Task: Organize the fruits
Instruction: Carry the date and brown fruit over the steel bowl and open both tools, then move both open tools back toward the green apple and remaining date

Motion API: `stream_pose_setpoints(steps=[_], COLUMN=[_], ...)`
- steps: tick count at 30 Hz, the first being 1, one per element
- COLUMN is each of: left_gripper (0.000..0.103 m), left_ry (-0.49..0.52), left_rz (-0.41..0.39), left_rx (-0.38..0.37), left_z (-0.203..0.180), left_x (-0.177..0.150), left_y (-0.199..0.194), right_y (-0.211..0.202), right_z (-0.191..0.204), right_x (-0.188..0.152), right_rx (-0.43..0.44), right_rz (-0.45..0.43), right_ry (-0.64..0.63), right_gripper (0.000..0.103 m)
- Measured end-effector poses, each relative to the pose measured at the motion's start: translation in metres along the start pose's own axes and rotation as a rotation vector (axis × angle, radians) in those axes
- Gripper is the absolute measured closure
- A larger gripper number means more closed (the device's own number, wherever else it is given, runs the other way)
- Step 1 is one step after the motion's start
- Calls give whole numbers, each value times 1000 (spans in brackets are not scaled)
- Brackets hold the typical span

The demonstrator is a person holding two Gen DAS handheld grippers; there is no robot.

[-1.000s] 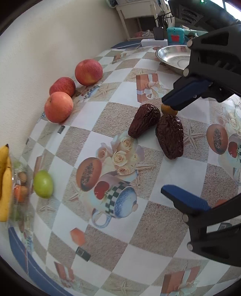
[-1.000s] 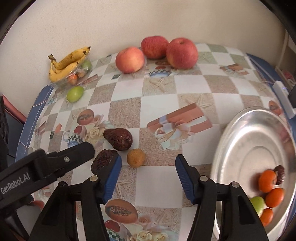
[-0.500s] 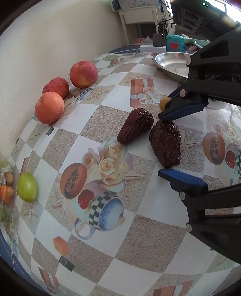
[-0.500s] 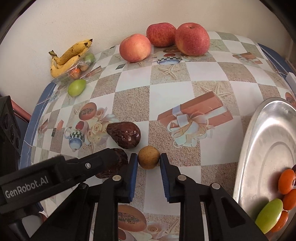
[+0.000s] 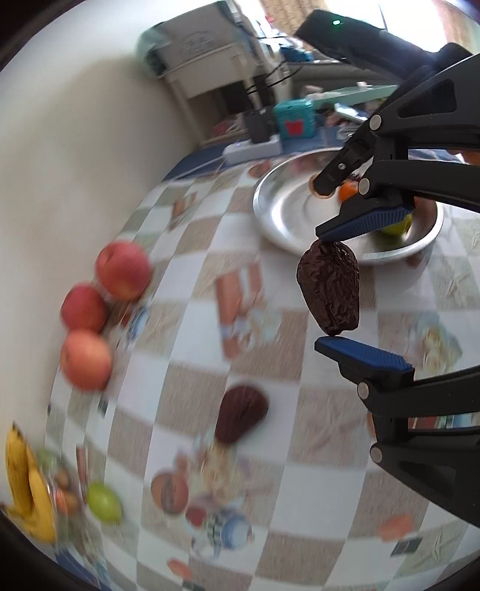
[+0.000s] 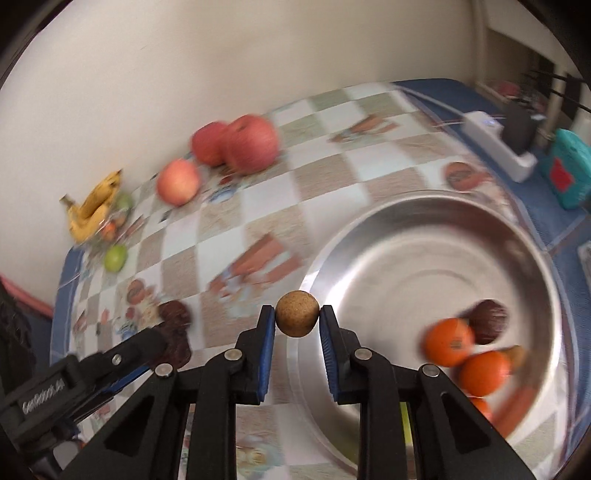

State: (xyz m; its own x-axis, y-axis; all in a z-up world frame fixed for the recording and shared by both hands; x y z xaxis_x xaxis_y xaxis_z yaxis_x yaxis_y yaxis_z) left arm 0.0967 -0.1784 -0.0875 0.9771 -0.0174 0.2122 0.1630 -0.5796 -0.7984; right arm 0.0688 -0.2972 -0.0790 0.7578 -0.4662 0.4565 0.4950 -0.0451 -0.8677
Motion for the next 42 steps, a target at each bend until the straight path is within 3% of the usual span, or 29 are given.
stream_pose_setpoints(steps=[6,9,14,15,17,18,19,22,23,25,28,42], left_gripper=[42,40,38,36,16,13,10,0,0,0,0,0], left_ry=[121,153,107,100,76,67,61,40,36,39,39,99], left_rz=[71,63,46,35,8,-7,-22,-57,-72,-103,-129,-166], left_rx=[-68,-32,36,72,156,196,232,307,326,374,439,518], left_z=[-52,-53,-27,-18,1,11,21,44,50,61,74,94], left_x=[-32,-33,-23,-20,-13,-9,-6,3,5,10,17,37], left_y=[24,26,25,24,21,18,16,7,4,-3,-10,-35], right_y=[-14,-18,-17,-15,-14,-12,-11,-5,-4,-1,0,7], right_z=[-66,-81,-82,-80,-77,-75,-72,-59,-54,-46,-35,-21], right_x=[-1,1,1,1,-1,-2,-3,-5,-6,-7,-7,-10], right_rx=[-83,-92,-88,-87,-94,-98,-101,-92,-91,-94,-108,-162], right_rz=[-12,-23,-19,-15,-9,-6,-2,16,20,22,10,17], right_ry=[118,140,147,141,124,113,101,56,39,3,-51,-89], right_gripper=[77,76,73,73,73,67,54,45,44,27,12,11])
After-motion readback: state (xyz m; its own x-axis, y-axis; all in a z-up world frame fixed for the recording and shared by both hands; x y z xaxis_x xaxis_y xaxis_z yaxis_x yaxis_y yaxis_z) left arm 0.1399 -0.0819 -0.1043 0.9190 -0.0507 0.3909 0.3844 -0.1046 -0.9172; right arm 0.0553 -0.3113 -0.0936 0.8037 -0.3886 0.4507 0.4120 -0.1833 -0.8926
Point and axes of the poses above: each gripper's, at about its wrist camera, not at the fingertips, and y roughly the way its jaws point, z to its left, x to its top, the point moved 10 cm from there along y, roughly the way its jaws point, and after that the axes turned 5 degrees about -y, right-handed, at the moved point
